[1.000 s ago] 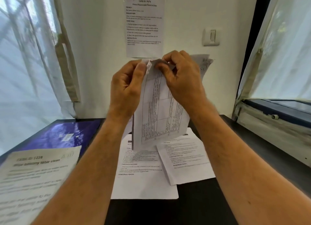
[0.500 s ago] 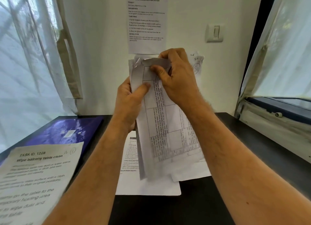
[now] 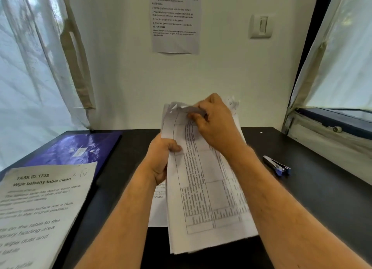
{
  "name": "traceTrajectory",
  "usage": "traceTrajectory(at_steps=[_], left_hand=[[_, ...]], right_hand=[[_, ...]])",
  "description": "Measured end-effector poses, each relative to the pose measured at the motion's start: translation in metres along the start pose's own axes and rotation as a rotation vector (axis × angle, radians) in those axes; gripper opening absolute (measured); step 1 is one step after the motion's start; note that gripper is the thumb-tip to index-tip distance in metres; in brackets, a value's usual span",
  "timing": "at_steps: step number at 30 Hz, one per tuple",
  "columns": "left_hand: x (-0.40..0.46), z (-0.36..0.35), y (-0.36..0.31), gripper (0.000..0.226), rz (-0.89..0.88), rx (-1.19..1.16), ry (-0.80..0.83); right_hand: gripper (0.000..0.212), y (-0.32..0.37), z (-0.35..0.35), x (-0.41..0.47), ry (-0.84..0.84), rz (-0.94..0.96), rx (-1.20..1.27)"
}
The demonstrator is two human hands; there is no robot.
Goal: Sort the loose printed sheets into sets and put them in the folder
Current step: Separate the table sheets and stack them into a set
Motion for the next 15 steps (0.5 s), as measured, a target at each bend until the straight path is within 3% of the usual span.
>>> traceTrajectory(at_steps=[4, 8, 9, 12, 15], left_hand=[[-0.006, 0.006, 0.039, 0.018, 0.069, 0.214, -0.019], [0.005, 0.001, 0.058, 0.074, 0.066, 0.163, 0.020], [0.008, 0.003, 0.063, 0.075, 0.065, 0.191, 0.009], [0.030, 0.015, 0.075, 0.035, -0.082, 0.632, -0.023], [0.046, -0.002, 0.098, 0.048, -0.003, 1.067, 0.158]], right_hand=[[0.006, -0.044, -0.022, -0.041, 0.018, -0.137, 0.010], [0.010, -0.090, -0.035, -0.078, 0.042, -0.350, 0.072], [0.010, -0.100, -0.036, -0.084, 0.037, -0.390, 0.093], [0.010, -0.114, -0.026, -0.093, -0.062, -0.396, 0.252], [0.016, -0.112, -0.003, -0.095, -0.236, -0.312, 0.466]])
Point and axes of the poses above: each hand's wrist, its own x-axis towards the middle knuckle, its own z-axis out of the back of the hand, y = z × x, the point moved 8 cm from there along x, towards the middle knuckle, and after that the axes turned 7 degrees about -y, right-handed, at the moved point
